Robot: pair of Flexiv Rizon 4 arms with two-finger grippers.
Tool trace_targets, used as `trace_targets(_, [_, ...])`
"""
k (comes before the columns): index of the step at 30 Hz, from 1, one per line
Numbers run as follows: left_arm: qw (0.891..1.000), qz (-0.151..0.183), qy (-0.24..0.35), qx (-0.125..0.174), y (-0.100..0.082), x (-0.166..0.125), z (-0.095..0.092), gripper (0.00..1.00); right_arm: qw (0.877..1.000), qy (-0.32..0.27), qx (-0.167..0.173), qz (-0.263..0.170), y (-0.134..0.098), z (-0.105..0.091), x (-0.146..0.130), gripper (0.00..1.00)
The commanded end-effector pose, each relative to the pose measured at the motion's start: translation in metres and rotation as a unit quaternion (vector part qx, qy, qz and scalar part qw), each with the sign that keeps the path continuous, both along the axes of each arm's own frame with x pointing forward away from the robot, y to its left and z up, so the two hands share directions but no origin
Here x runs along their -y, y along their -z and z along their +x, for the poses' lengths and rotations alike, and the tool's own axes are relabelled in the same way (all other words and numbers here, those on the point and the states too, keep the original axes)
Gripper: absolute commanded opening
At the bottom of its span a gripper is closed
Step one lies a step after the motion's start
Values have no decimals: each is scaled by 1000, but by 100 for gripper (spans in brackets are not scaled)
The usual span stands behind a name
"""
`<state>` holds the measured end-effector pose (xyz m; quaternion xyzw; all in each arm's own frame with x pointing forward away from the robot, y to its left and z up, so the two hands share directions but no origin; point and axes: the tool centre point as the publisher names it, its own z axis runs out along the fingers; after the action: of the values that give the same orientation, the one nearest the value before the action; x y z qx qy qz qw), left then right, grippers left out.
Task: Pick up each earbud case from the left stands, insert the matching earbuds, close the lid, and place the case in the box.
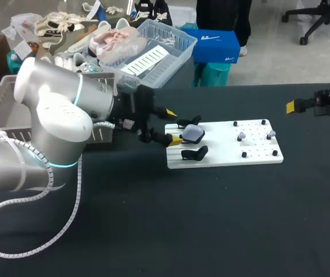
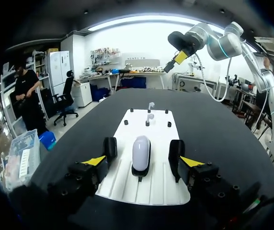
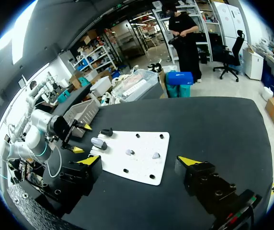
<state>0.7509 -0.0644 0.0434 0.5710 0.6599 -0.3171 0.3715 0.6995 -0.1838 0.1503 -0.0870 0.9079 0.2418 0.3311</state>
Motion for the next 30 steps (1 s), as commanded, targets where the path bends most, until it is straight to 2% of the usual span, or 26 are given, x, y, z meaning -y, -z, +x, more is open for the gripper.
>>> trace_targets(1, [1000,-3,-8,-8,7,9,3,100,1000,-1,0,1,1,1,1,100])
trace_targets(7, [1000,-4,-17,-26,12,14,6,100,1000,-1,0,1,1,1,1,100])
trace_targets(12, [1000,-2,-18,-25,16,14,10,100,1000,-1,0,1,1,1,1,100])
trace_targets(19, [1000,1,-20,-19,17,18,18,86,1000,-1,0,1,1,1,1,100])
trace_targets(23, [1000,0,-18,-19,16,19,19,74,1000,-1,0,1,1,1,1,100])
trace_targets(30, [1000,3,-11,-20,20,19,16,65,1000,-1,0,1,1,1,1,100])
